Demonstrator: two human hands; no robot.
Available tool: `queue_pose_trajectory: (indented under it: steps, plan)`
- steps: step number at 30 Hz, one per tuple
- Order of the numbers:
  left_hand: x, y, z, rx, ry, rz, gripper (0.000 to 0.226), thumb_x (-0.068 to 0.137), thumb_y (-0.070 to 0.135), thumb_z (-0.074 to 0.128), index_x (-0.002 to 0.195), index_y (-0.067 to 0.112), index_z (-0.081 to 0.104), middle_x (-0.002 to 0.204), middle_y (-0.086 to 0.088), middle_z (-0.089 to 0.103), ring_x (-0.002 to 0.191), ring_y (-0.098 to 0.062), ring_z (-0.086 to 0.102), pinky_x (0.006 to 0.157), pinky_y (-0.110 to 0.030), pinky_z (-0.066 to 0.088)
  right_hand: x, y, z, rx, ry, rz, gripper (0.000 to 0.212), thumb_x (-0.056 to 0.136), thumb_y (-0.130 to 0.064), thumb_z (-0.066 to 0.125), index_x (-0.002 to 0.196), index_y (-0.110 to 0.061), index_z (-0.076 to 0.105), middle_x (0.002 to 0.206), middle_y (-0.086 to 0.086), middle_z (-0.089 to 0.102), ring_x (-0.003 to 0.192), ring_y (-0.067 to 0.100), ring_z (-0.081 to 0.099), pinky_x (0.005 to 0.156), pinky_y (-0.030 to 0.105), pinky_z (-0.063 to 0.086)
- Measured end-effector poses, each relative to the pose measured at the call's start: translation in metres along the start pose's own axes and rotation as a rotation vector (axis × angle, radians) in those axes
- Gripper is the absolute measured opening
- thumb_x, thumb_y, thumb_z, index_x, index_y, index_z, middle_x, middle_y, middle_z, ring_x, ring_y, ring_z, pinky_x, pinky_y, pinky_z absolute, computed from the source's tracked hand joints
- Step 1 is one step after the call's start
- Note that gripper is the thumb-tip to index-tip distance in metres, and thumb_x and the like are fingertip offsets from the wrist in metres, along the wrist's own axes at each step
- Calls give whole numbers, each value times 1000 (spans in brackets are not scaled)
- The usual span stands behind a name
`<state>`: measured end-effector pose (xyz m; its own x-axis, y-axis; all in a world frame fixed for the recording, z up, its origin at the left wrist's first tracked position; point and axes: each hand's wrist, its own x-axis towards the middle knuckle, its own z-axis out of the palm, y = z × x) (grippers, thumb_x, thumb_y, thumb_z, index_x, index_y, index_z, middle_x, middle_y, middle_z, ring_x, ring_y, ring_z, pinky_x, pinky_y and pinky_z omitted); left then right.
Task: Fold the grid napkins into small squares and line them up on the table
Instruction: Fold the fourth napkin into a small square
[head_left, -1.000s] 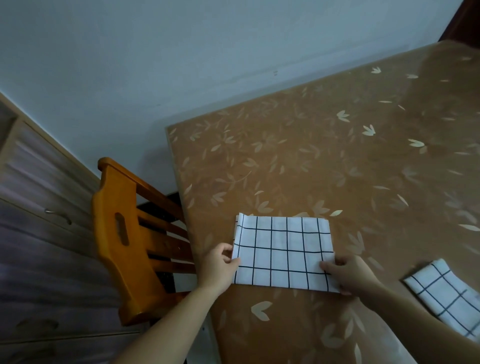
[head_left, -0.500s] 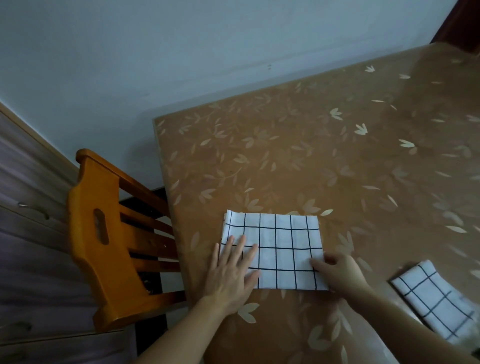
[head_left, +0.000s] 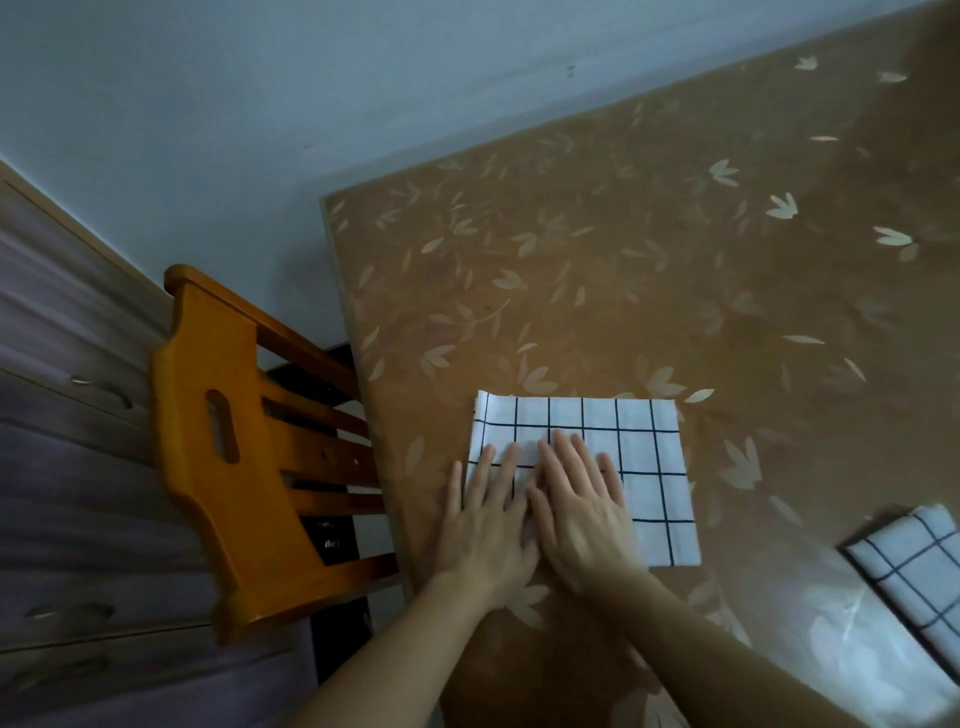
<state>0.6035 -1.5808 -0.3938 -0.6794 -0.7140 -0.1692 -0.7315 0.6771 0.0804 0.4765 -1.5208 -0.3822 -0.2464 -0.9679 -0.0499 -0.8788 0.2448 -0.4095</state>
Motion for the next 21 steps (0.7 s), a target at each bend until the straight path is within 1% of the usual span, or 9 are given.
queue_pose_trajectory:
  steps: [2, 4, 7, 10, 12, 14, 16, 18, 21]
  plan:
    - [-1, -1, -2, -30, -14, -8, 62, 97, 58, 9, 152, 31, 15, 161, -2, 14, 149, -27, 9, 115, -52, 6, -8, 27, -4, -106, -8, 19, 63, 100, -49, 6, 151, -18, 25, 160, 2, 19, 149, 19, 6, 118, 41, 3]
    - [-1, -2, 0, -20, -42, 4, 63, 97, 61, 10, 152, 32, 22, 159, -3, 24, 147, -29, 18, 111, -53, 11, -16, 55, -15, -176, -2, 80, 63, 99, -51, 10, 152, -20, 22, 160, 1, 15, 149, 17, 4, 119, 42, 3]
    - [-1, -4, 1, 7, -24, 17, 62, 97, 62, 11, 152, 33, 20, 160, -4, 22, 147, -29, 16, 112, -53, 7, -25, 77, -27, -216, -16, 135, 65, 98, -52, 10, 153, -20, 20, 161, 1, 14, 148, 17, 2, 120, 44, 3]
    - [0, 2, -7, -24, -4, 34, 62, 97, 59, 12, 151, 30, 24, 158, -5, 28, 146, -30, 19, 111, -54, 9, -24, 75, -27, -239, -42, 137, 64, 98, -51, 12, 153, -19, 19, 160, 3, 15, 148, 19, 3, 120, 44, 2]
    - [8, 20, -13, -84, 9, 101, 60, 99, 56, 10, 151, 29, 19, 159, -4, 24, 148, -27, 11, 115, -53, 6, -24, 75, -26, -248, -40, 145, 63, 98, -49, 14, 153, -18, 21, 160, 4, 17, 148, 20, 5, 120, 46, 6]
    - [20, 48, -17, -145, 38, 192, 58, 99, 54, 6, 152, 31, 14, 161, -2, 17, 149, -23, 2, 120, -51, -2, -25, 78, -25, -271, -44, 139, 62, 98, -47, 18, 152, -17, 23, 160, 5, 18, 148, 22, 7, 119, 47, 10]
    - [30, 67, -17, -202, 39, 228, 57, 99, 53, 4, 152, 34, 11, 162, 0, 13, 149, -20, -2, 118, -48, -5, -25, 79, -24, -290, -50, 108, 62, 97, -44, 23, 151, -15, 26, 159, 7, 22, 148, 25, 12, 118, 48, 14]
    - [34, 61, -11, -190, 49, 207, 53, 101, 51, 10, 152, 35, 14, 162, 1, 15, 149, -19, -1, 120, -48, 2, -24, 78, -24, -279, -38, 104, 60, 97, -42, 24, 150, -14, 29, 158, 8, 25, 147, 25, 15, 117, 47, 13]
    - [26, 21, -4, -160, 70, 110, 54, 100, 49, 15, 151, 35, 20, 161, 3, 19, 149, -17, 3, 121, -47, 8, -23, 77, -24, -264, -15, 130, 60, 99, -47, 22, 152, -18, 25, 159, 4, 21, 148, 20, 9, 119, 45, 7]
